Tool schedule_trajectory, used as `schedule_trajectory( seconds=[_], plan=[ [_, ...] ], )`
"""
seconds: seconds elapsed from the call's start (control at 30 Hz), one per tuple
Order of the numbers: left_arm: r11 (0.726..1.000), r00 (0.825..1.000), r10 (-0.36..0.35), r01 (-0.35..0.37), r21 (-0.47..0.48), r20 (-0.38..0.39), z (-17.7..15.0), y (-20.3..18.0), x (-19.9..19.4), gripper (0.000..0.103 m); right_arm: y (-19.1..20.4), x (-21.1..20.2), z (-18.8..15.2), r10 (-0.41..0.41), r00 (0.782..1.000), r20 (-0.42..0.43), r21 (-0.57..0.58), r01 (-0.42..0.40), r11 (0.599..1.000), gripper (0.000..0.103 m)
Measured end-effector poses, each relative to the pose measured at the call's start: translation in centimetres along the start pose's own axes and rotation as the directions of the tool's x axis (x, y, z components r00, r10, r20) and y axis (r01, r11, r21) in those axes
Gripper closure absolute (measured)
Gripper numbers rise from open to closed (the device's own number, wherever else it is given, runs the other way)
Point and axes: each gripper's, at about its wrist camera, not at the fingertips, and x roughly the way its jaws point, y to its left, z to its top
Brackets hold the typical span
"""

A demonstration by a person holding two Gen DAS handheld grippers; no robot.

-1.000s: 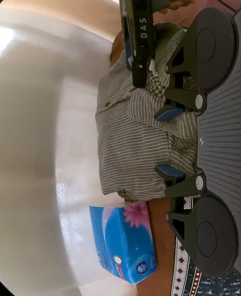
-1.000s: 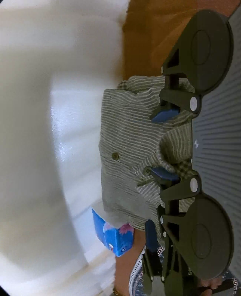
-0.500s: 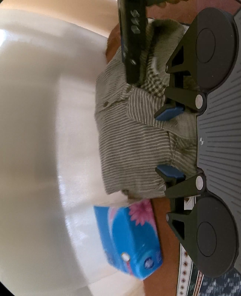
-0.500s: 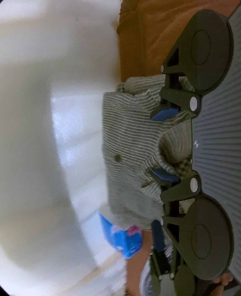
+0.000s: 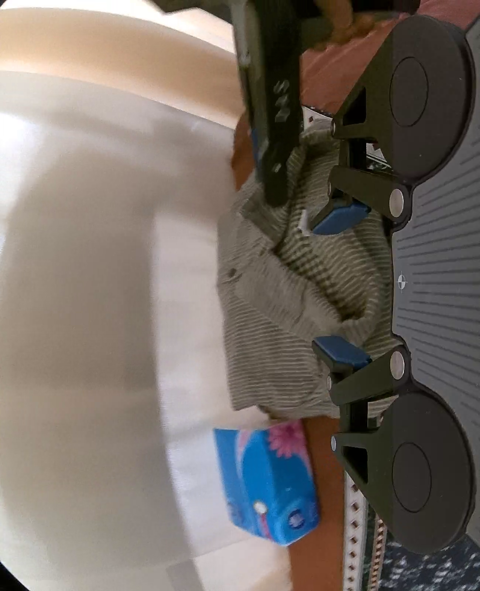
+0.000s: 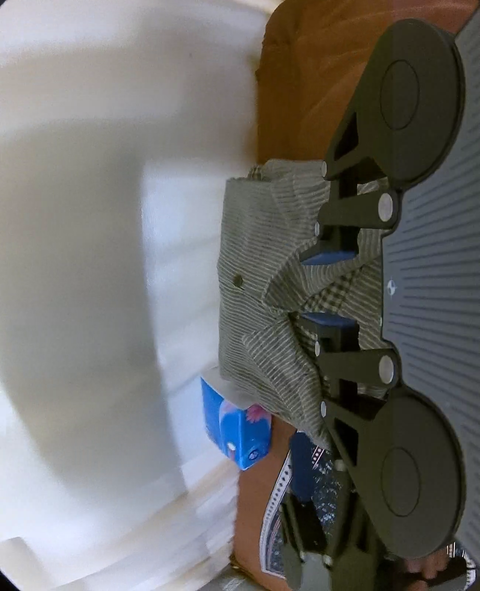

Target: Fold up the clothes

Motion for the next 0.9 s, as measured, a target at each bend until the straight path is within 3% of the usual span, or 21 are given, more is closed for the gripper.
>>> schedule_trajectory(
  seconds=[0.13,0.33,0.43,0.53,0.67,0.83,0.9],
  plan=[
    [0.999,1.000,0.012,-0.013,-0.029,-0.020,0.3,0.8,1.8,0.028,0.0,2.8,1.3,-0.005,1.000,-0.009,0.049,0.006,0.999,0.074],
    [0.997,0.997,0.012,-0.018,-0.076,-0.075,-0.2,2.4,4.6,0.030,-3.5,6.7,1.0,0.003,0.998,-0.057,0.299,0.014,0.954,0.075],
    [0.994,0.997,-0.004,-0.003,-0.109,-0.071,0.1,2.8,3.6,0.028,-3.4,5.7,1.3,0.015,0.999,-0.042,0.289,-0.002,0.957,0.074],
    [0.990,0.996,0.005,-0.017,-0.141,-0.084,0.9,3.1,2.0,0.028,-2.3,2.9,1.7,0.018,1.000,-0.005,0.227,-0.017,0.974,0.065],
    [0.985,0.994,0.009,-0.028,-0.172,-0.107,1.7,2.6,-0.9,0.028,-0.1,-1.5,1.3,0.048,0.999,0.025,0.171,-0.051,0.984,0.063],
    [0.985,0.997,0.030,-0.042,-0.170,-0.074,2.2,0.8,-6.2,0.022,2.7,-7.2,-0.1,0.073,0.996,0.051,0.155,-0.080,0.985,0.062],
    [0.986,0.998,0.043,-0.050,-0.157,-0.047,2.4,0.2,-8.2,0.016,3.2,-9.3,-0.3,0.080,0.994,0.071,0.163,-0.091,0.982,0.048]
  ],
)
